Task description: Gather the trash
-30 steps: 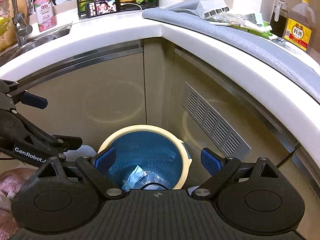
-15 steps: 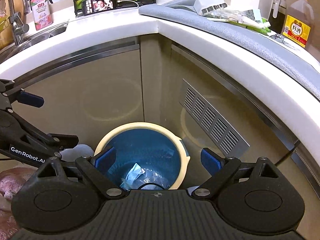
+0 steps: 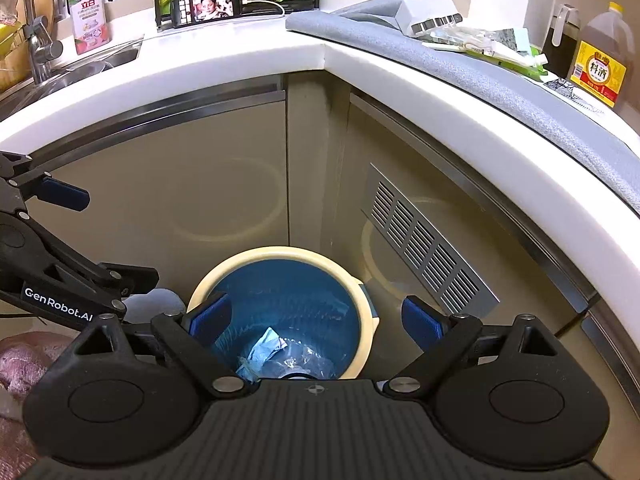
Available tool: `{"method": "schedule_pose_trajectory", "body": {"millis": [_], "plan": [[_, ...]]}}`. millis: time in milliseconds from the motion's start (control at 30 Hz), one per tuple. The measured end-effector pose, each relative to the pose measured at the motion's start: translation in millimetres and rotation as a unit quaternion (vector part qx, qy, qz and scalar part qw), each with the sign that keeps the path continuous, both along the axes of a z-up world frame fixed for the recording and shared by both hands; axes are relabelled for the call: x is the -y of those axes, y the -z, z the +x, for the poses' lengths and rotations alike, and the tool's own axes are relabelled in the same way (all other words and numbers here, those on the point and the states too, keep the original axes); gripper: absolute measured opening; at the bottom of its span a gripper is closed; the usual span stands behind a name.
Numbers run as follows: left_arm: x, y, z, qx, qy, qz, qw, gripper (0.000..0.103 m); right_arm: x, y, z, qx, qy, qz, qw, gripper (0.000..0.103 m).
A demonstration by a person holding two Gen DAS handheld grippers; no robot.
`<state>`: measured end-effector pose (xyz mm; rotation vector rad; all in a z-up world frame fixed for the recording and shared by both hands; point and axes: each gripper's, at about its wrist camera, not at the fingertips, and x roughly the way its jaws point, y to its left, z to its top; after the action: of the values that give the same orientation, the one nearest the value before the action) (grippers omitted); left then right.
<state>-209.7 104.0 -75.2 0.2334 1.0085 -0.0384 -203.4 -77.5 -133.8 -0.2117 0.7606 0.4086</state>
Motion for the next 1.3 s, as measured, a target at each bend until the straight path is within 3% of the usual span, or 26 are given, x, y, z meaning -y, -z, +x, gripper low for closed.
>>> {"method": "schedule_pose_trajectory", "body": {"millis": [633, 833, 1033, 1300], "plan": [[-2, 1, 0, 0.001, -0.001, 0.001, 1.0000, 0.103, -2, 1, 1, -0.001, -0.001, -0.001, 1.000, 0.095], [-6, -6, 1, 0.023, -0.009, 0.005, 0.9997, 0.103, -3, 1, 0, 0.006, -0.005, 0.000, 1.000, 0.096], [-10, -43, 11, 0.075, -0.009, -0.010, 0.9971, 0.103, 8, -16, -1, 0.043, -0.002, 0.025, 0.999, 0.097], [-3, -114, 53, 0.163, 0.004, -0.018, 0.9864, 0.103, 40, -75, 24, 0.112, 0.043, 0.091, 0.989, 0.100]]}}
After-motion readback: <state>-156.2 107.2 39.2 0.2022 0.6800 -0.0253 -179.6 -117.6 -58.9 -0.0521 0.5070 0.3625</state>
